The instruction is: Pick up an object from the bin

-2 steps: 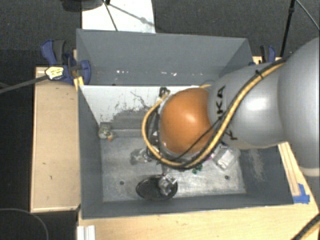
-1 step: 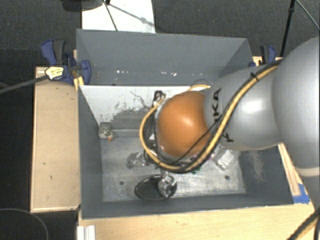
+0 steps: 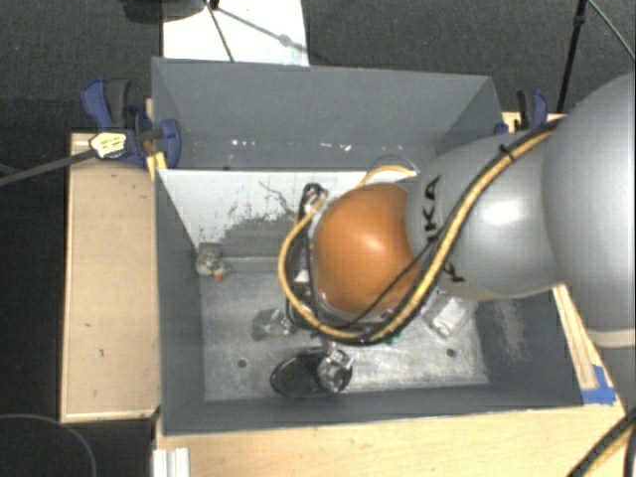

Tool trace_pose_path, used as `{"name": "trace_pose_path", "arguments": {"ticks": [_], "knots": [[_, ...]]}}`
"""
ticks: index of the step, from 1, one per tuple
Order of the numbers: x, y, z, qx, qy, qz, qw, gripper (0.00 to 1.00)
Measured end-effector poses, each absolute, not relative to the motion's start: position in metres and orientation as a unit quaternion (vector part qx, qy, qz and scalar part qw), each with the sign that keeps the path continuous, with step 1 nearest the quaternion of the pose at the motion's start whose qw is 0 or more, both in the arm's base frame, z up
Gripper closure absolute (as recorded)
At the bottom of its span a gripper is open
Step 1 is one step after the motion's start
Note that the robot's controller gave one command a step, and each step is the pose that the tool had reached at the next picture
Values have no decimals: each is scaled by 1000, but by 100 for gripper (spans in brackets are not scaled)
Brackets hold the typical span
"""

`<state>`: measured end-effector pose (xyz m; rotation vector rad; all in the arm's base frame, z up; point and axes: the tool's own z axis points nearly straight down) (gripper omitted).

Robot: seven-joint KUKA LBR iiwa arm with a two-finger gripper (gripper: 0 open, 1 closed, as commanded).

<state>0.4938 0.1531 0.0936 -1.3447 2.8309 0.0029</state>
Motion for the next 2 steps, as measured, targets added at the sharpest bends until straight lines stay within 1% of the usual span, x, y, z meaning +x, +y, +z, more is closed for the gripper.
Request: {"name": "trace_pose_path", "arguments": {"ticks": [1,2], "knots": [[491,148,93,-427,904,-2,-8,100],[493,148,196,-425,905,0,5,100]]}}
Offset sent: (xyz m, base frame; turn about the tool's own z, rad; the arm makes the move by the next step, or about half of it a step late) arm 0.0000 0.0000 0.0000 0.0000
